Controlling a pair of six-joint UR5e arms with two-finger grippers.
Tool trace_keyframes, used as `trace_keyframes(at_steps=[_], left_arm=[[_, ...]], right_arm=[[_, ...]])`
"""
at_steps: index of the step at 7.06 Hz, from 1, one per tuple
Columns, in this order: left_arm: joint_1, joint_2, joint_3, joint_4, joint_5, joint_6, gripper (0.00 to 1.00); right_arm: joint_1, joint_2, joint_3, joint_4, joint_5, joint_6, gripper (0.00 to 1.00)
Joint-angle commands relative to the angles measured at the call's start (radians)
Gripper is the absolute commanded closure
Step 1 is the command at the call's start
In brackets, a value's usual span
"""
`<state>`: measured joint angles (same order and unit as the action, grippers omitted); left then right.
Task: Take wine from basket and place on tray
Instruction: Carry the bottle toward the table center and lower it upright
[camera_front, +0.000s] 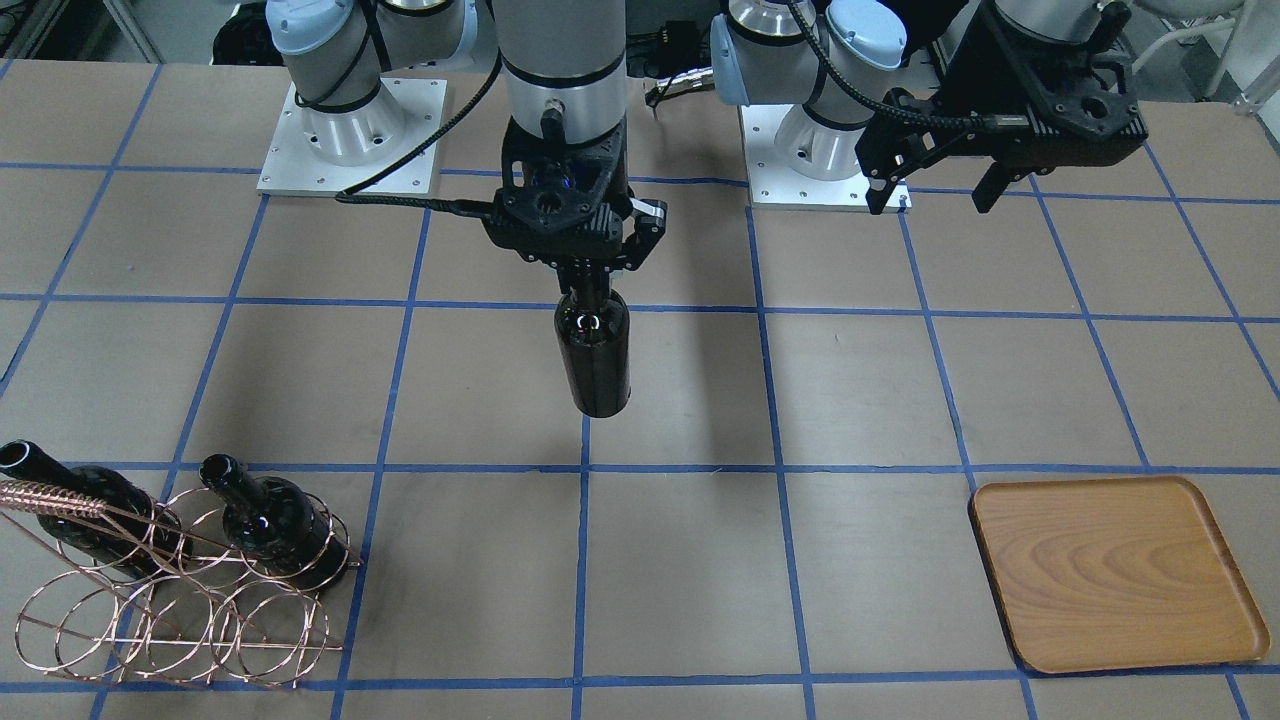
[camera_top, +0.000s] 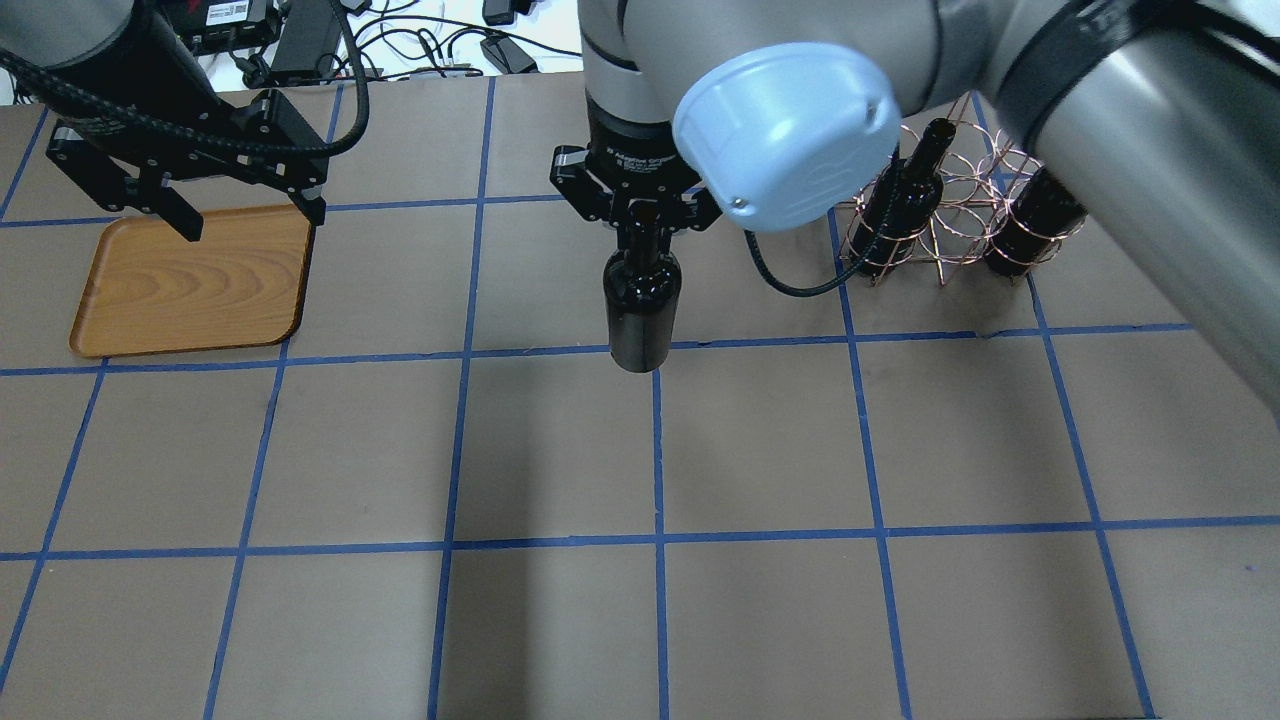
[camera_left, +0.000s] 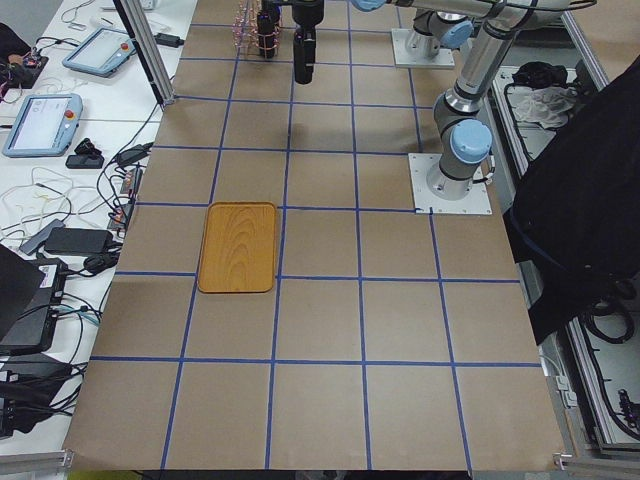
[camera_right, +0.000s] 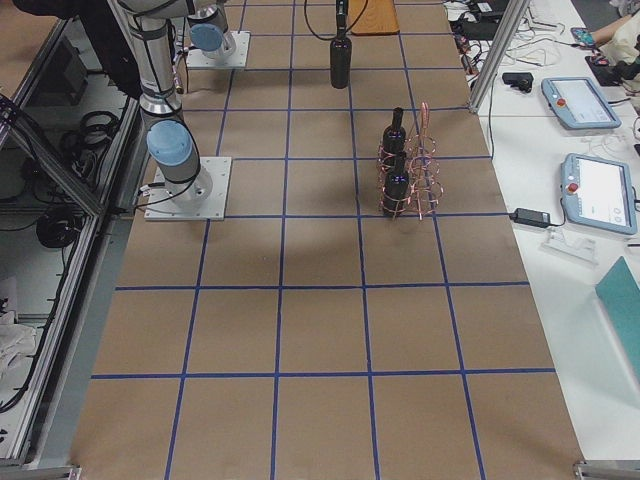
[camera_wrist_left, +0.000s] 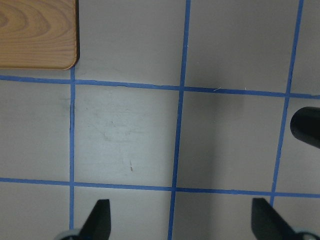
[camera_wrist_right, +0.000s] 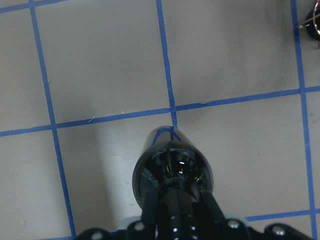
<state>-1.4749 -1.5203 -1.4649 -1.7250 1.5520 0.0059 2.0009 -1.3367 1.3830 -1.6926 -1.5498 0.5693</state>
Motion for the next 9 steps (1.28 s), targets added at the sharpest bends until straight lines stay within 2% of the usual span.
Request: trace_keyframes(at_steps=[1,4,9], left_arm=[[0.069,0.003,0.000,-0.008,-0.009,0.043,0.00],[0.071,0.005,-0.003,-0.010,-0.003,0.086,0.00],[0.068,0.015,-0.023,-0.007,-0.007,0.082,0.00]], right_arm=[[0.065,0.034,0.046,-0.057,-0.006,0.093,1.00],[0.093,0.050,0.054,-0.091,-0.009,0.193,1.00],[0.101,0.113,0.057,-0.153,0.004,0.195,1.00]])
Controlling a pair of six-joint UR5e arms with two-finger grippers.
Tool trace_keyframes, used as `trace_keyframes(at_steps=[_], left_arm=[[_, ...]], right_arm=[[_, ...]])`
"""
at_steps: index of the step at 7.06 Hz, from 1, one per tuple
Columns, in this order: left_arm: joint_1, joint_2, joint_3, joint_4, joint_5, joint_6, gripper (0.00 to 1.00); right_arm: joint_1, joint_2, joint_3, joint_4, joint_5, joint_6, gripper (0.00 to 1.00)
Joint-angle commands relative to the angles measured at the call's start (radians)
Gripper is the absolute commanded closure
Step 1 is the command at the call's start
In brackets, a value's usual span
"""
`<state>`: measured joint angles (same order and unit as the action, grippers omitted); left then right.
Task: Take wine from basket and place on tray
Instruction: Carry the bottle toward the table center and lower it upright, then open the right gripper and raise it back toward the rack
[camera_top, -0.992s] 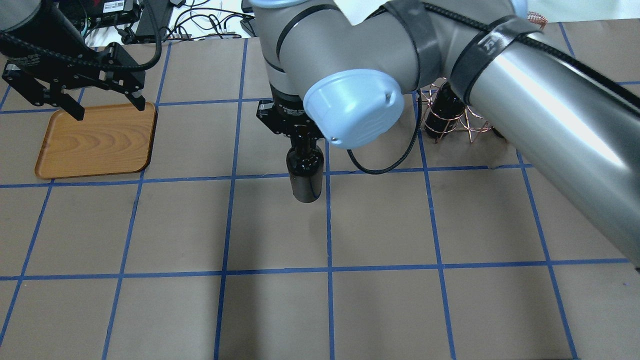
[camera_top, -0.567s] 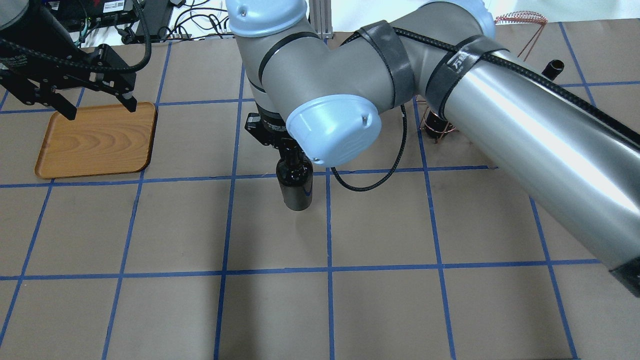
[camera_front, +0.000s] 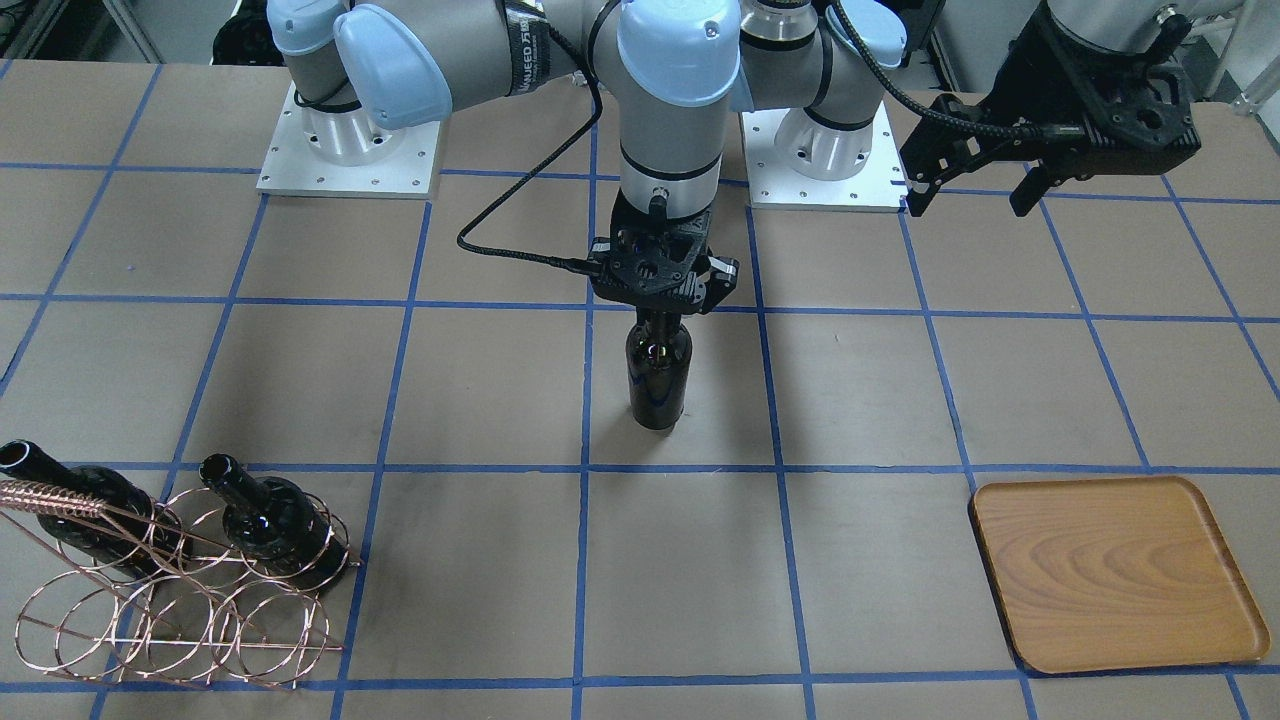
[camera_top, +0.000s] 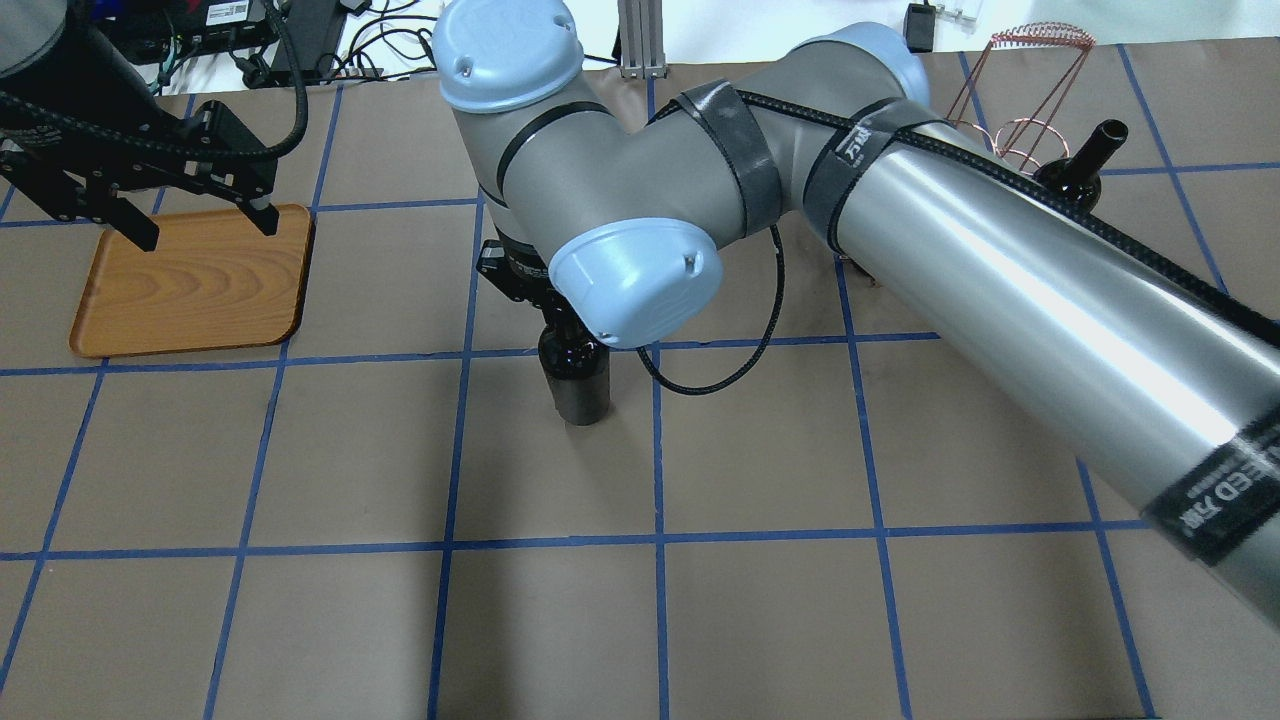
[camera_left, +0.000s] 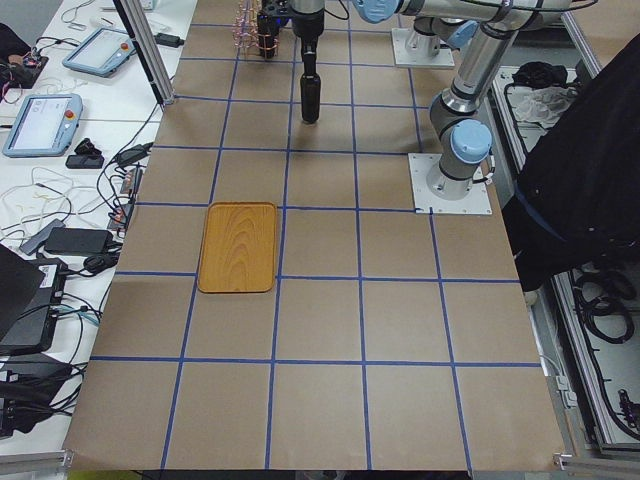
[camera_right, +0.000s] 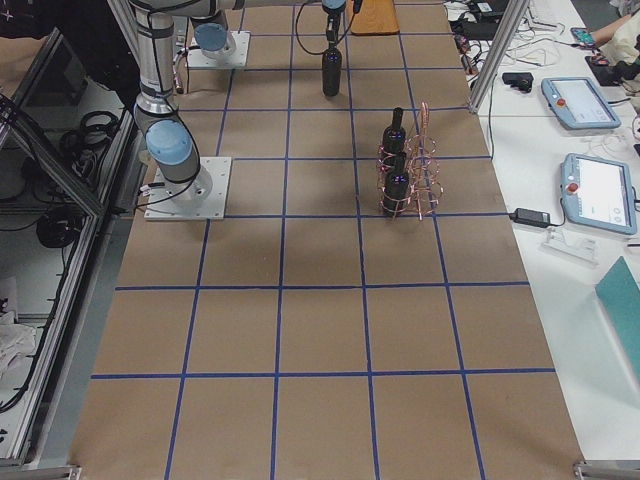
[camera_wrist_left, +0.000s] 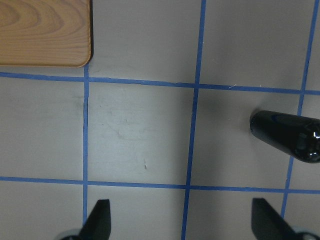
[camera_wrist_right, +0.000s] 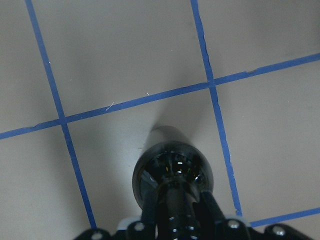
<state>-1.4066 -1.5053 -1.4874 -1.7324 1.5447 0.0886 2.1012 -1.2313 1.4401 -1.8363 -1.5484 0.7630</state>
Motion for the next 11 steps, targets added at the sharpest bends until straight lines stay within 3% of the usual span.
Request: trace_keyframes(at_steps=[1,2,3,5,6,8,9,11], left_arm=[[0.000,0.000,-0.001,0.001,-0.002,-0.004,0.00],[-0.002,0.002,-0.001,0.001,-0.002,-0.010,0.00],[-0.002,0.002,-0.001,0.001,-0.002,-0.010,0.00],[-0.003,0.000,-0.001,0.001,-0.005,-0.016,0.00],[-0.006,-0.015,-0.002,0.002,-0.006,-0.045,0.00],[-0.163,-0.064,-0.008,0.066,-0.014,-0.186,0.00],[-0.258,-0.114,-0.008,0.152,0.010,-0.222,0.00],[-0.339,-0.191,-0.011,0.203,0.026,-0.260,0.00]], right_arm=[[-0.001,0.004,0.000,-0.052,0.002,-0.008,0.63],[-0.001,-0.005,0.000,-0.123,0.008,0.007,0.16],[-0.004,-0.011,-0.010,-0.126,0.020,-0.008,0.00],[-0.067,-0.094,-0.024,-0.066,0.089,-0.126,0.00],[-0.157,-0.153,-0.050,0.048,0.096,-0.284,0.00],[-0.354,-0.232,-0.075,0.194,0.157,-0.577,0.00],[-0.439,-0.272,-0.086,0.244,0.142,-0.728,0.00],[-0.501,-0.329,-0.083,0.328,-0.028,-0.812,0.00]])
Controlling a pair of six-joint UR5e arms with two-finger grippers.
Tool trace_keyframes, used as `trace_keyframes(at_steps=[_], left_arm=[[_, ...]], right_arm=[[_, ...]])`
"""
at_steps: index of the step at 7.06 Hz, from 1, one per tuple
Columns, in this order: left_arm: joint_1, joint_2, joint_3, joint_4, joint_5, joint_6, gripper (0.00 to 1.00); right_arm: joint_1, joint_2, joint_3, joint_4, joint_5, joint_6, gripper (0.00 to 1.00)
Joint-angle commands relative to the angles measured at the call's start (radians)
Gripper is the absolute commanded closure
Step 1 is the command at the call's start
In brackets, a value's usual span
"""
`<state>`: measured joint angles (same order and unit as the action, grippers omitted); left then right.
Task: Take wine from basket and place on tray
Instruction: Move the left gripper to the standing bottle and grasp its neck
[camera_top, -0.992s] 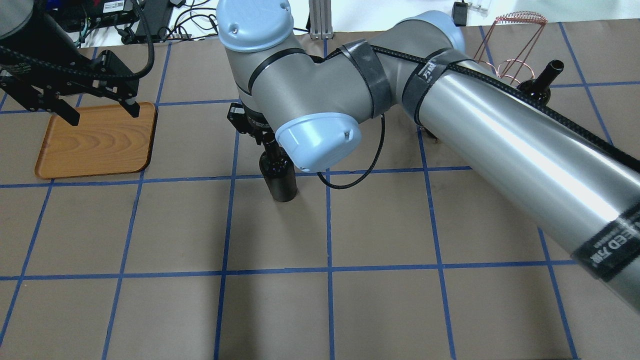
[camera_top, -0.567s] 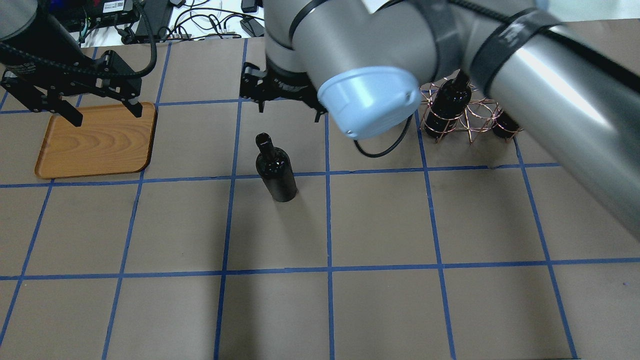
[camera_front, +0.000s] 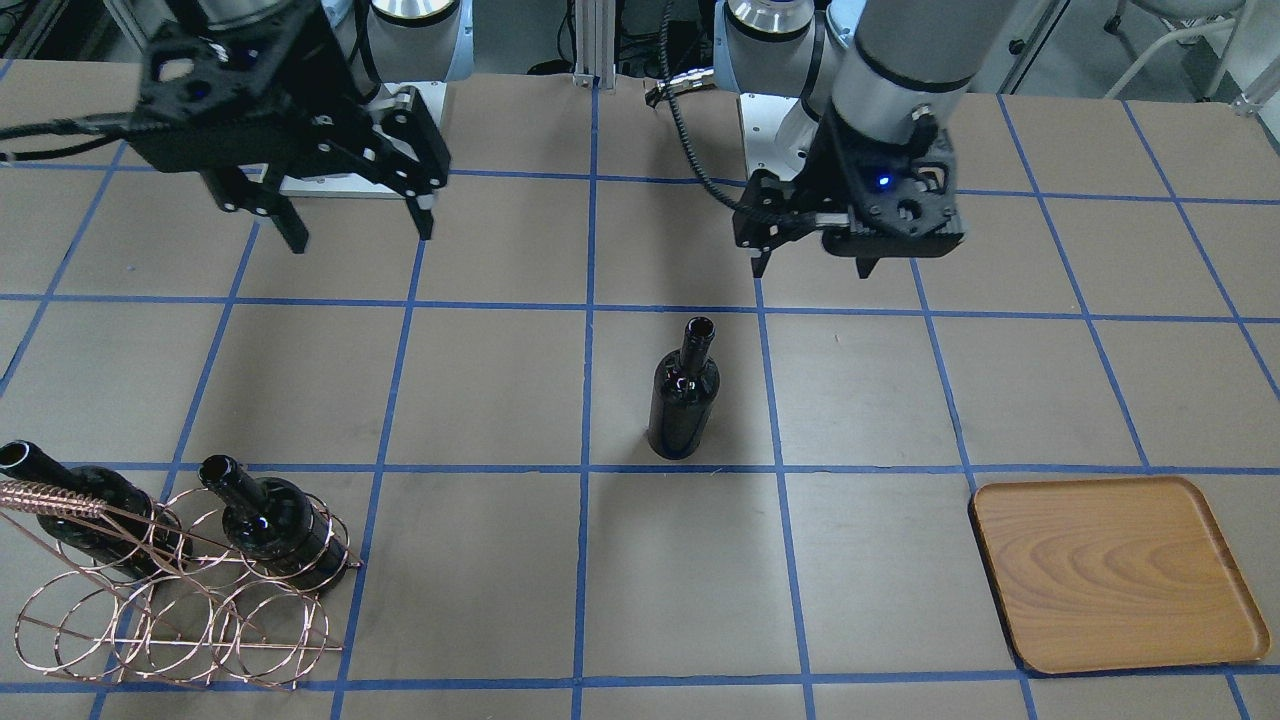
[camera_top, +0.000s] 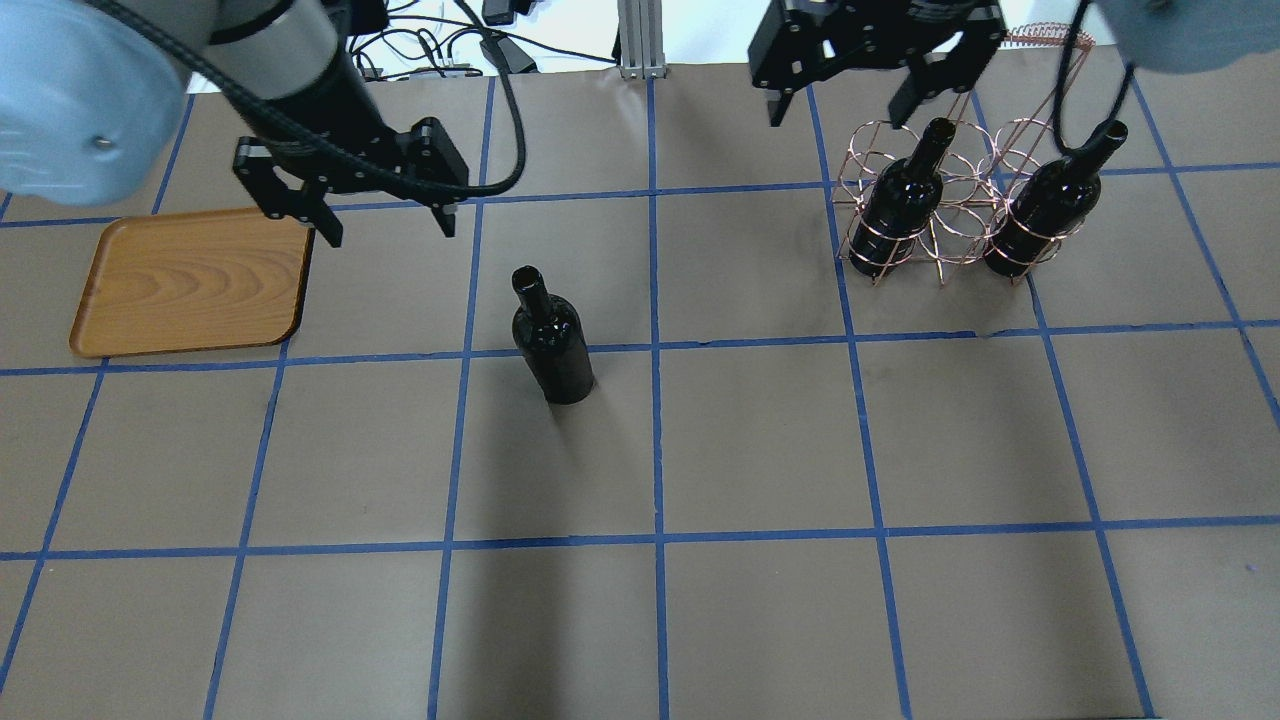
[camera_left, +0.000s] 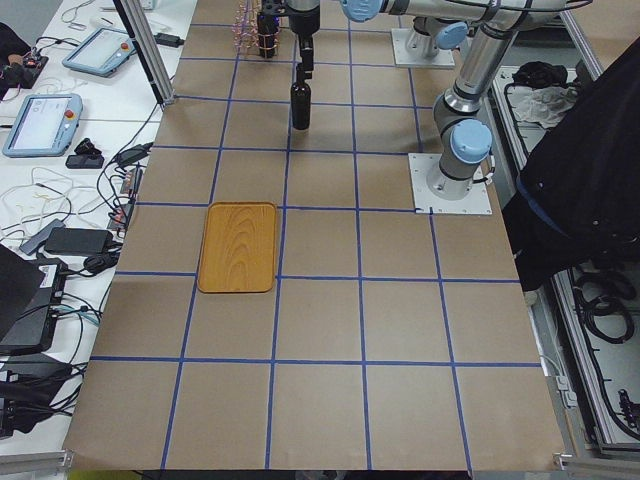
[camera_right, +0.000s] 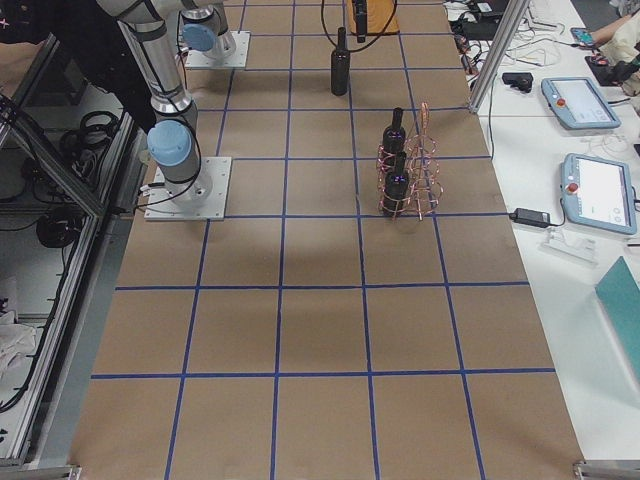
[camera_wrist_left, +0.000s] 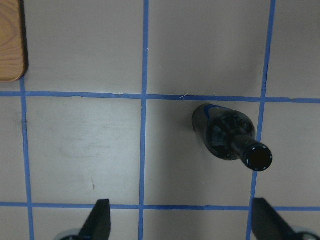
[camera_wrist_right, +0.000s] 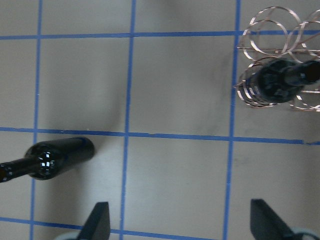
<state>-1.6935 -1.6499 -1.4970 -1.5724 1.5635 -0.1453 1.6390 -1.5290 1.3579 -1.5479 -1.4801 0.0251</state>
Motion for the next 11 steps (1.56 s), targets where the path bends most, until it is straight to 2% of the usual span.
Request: trace_keyframes(at_steps=[1,4,7,9,10,11], left_arm=[[-0.080,-0.079,-0.005,0.083,0.007,-0.043,0.00],[-0.109,-0.177,-0.019,0.091,0.000,-0.034,0.00],[-0.120,-0.185,-0.038,0.083,-0.002,-0.026,0.19],[-0.115,-0.180,-0.040,0.083,-0.008,-0.028,0.83],[-0.112,-0.176,-0.037,0.083,-0.011,-0.026,0.98],[-0.107,-0.176,-0.028,0.084,-0.019,-0.026,1.00]], right_arm=[[-0.039,-0.031,0.006,0.046,-0.111,-0.094,0.00],[-0.041,-0.036,0.050,0.048,-0.111,-0.093,0.00],[-0.042,-0.030,0.049,0.147,-0.105,-0.093,0.00],[-0.042,-0.030,0.035,0.146,-0.028,-0.088,0.00],[-0.042,-0.031,0.035,0.146,-0.025,-0.088,0.00],[-0.042,-0.028,0.035,0.141,-0.023,-0.088,0.00]])
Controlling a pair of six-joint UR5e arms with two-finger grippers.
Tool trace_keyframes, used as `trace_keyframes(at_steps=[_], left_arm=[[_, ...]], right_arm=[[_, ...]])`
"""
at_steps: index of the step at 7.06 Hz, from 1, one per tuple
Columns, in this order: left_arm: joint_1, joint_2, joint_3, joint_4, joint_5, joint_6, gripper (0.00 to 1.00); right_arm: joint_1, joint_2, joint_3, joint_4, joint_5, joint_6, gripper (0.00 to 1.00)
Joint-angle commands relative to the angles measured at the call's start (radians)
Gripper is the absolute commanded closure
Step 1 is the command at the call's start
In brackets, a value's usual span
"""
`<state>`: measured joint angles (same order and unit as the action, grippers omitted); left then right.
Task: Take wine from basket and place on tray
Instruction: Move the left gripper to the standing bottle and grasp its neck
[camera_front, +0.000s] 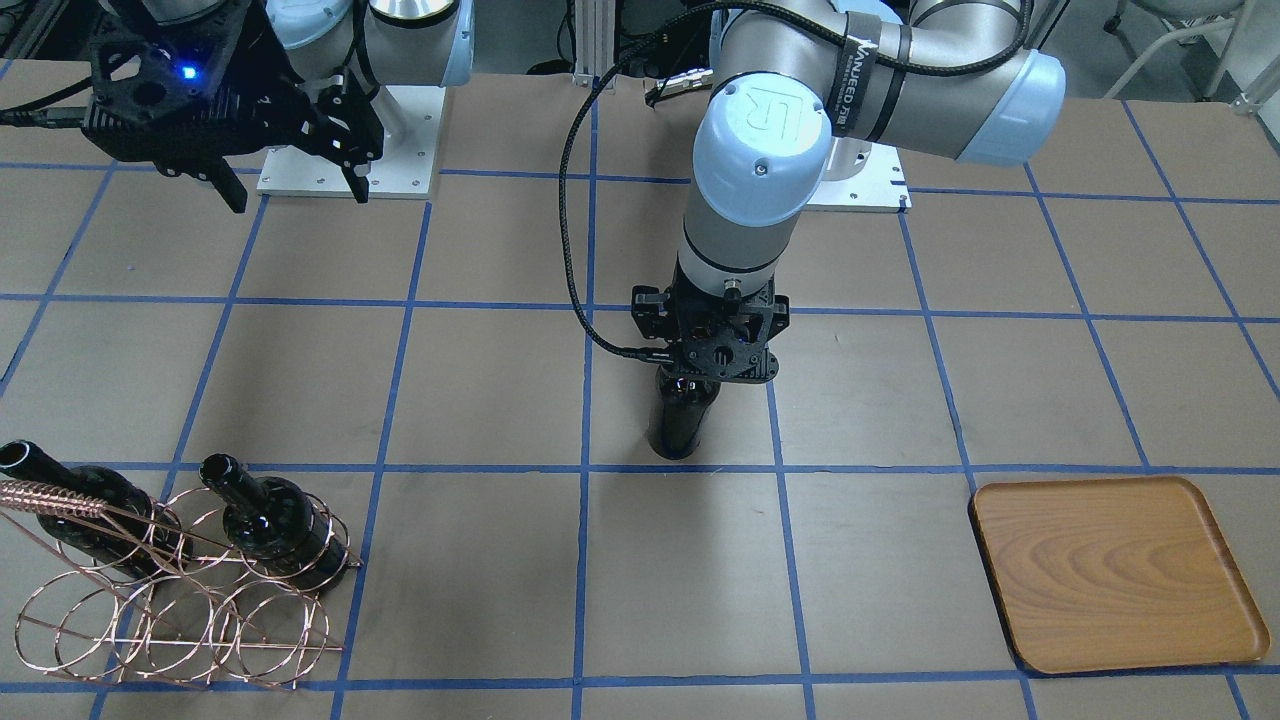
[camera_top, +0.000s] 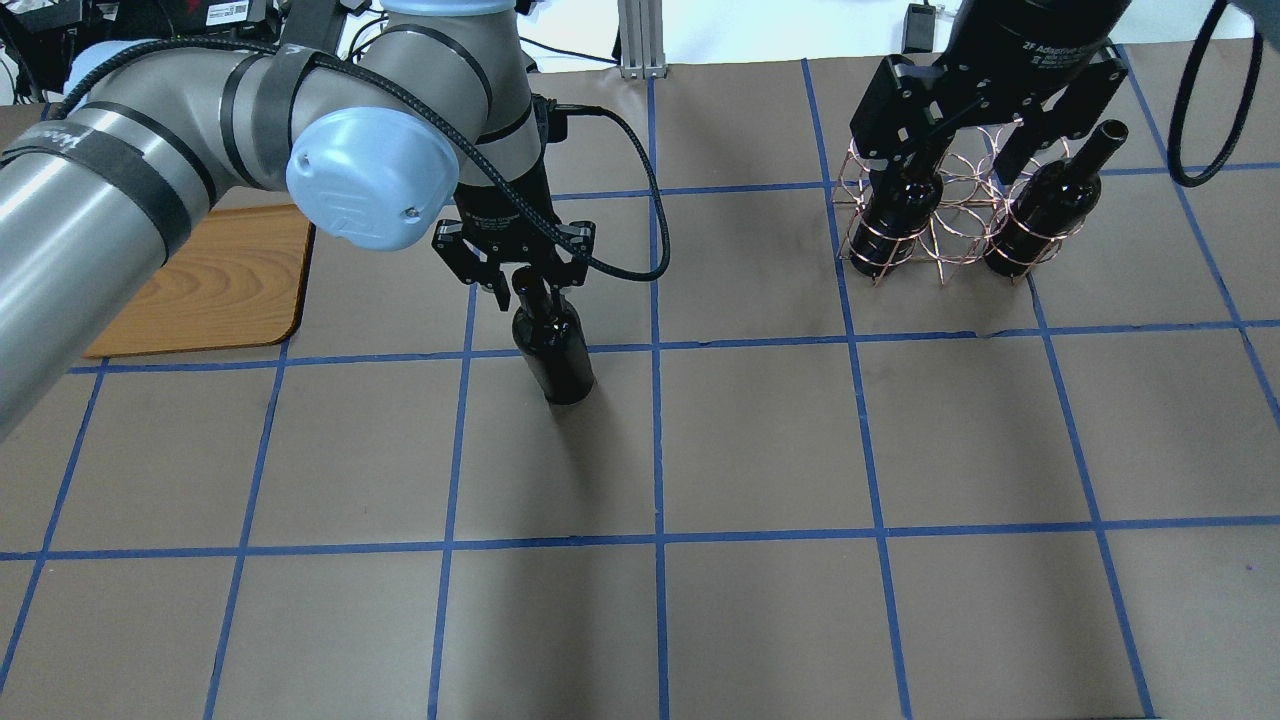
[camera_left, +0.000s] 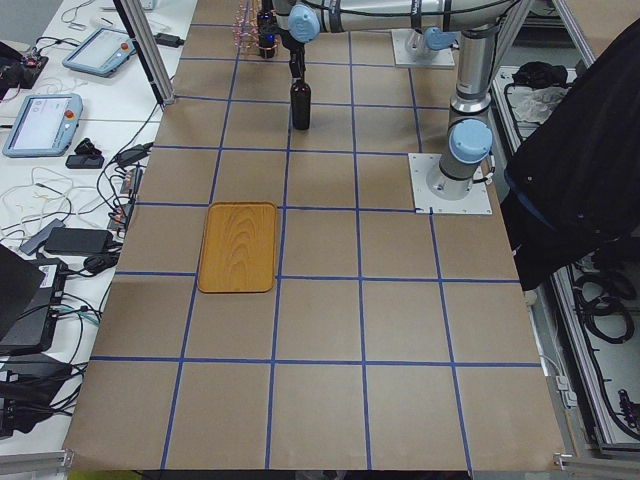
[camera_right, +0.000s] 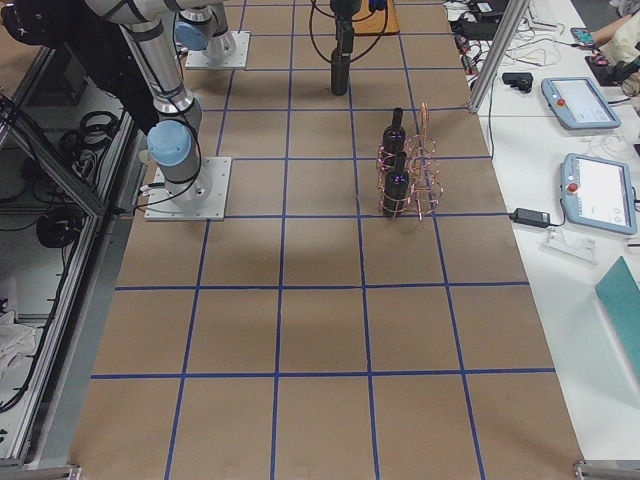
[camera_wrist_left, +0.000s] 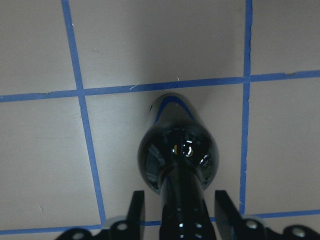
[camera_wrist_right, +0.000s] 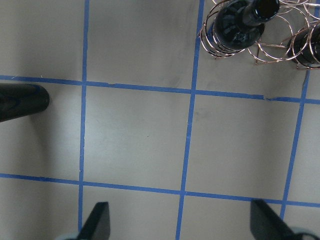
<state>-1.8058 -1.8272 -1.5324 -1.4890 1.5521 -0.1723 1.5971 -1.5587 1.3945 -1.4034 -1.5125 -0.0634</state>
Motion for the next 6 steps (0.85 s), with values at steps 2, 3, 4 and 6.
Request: trace_keyframes(at_steps=[2,3,4,6], left_arm=[[0.046,0.023,0.011,-0.001,-0.043,0.011,1.00],[0.090,0.046,0.017,-0.023,-0.034,0.063,1.00],[0.152,0.083,0.040,-0.104,-0.008,0.077,1.00],[0.312,0.140,0.070,-0.139,0.084,0.222,1.00]], right_arm=[[0.000,0.003,-0.002,-0.005,0.006,0.000,0.00],[0.000,0.003,-0.002,-0.005,0.009,0.000,0.00],[0.000,0.002,-0.002,-0.005,0.008,0.000,0.00],[0.000,0.003,-0.002,-0.006,0.008,0.000,0.00]])
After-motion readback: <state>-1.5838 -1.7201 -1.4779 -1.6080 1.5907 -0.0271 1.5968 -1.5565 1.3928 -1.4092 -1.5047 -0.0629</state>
